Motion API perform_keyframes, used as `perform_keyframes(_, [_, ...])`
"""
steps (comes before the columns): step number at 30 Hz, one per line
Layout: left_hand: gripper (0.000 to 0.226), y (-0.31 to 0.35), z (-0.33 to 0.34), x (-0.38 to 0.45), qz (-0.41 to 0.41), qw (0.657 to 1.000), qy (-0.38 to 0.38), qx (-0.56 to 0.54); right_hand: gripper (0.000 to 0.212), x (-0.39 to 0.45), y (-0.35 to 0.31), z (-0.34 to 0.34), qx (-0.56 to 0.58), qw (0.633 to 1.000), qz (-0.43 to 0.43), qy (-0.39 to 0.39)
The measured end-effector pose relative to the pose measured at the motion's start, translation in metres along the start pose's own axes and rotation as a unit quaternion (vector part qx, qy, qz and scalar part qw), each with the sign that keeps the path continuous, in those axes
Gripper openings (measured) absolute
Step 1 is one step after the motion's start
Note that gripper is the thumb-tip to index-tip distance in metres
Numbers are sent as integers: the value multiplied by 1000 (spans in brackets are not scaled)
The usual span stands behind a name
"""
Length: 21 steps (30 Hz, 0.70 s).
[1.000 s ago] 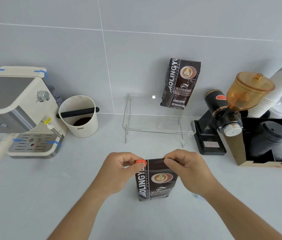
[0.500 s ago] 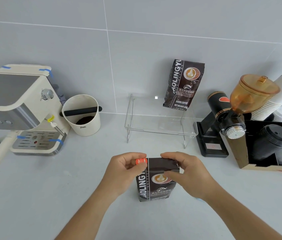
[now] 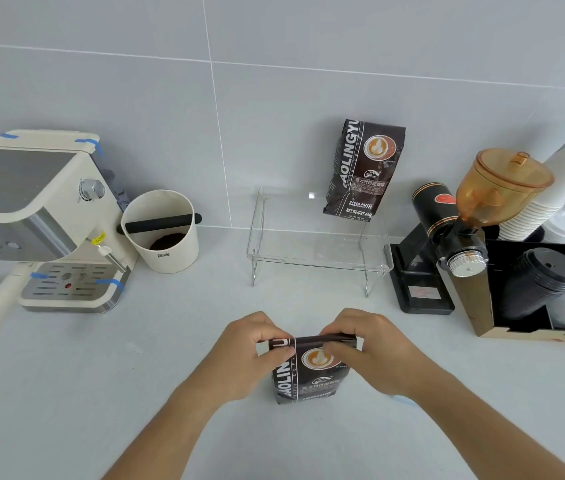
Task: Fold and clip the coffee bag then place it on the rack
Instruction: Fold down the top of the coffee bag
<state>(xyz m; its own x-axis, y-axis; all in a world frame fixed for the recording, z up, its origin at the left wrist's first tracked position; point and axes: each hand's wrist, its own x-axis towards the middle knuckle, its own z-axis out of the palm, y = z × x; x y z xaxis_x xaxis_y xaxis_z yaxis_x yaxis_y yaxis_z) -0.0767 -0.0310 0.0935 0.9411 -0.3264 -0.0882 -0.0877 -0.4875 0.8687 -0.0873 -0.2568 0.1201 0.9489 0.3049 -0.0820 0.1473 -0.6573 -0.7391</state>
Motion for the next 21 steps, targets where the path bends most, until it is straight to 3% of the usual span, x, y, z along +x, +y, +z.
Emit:
perform_keyframes(9, [17,-9,-12,1,33,999,-35,-25,15,-6,16,-17,-30,999,-26,6])
perform_keyframes(13, [20,-14,-11,3,52,998,-13,-37,12,-7,24,-18,6,999,-2,50])
perform_keyframes(21, [13,-24,-1,5,30,994,27,-100,14,-10,39,-20,42,997,4,59])
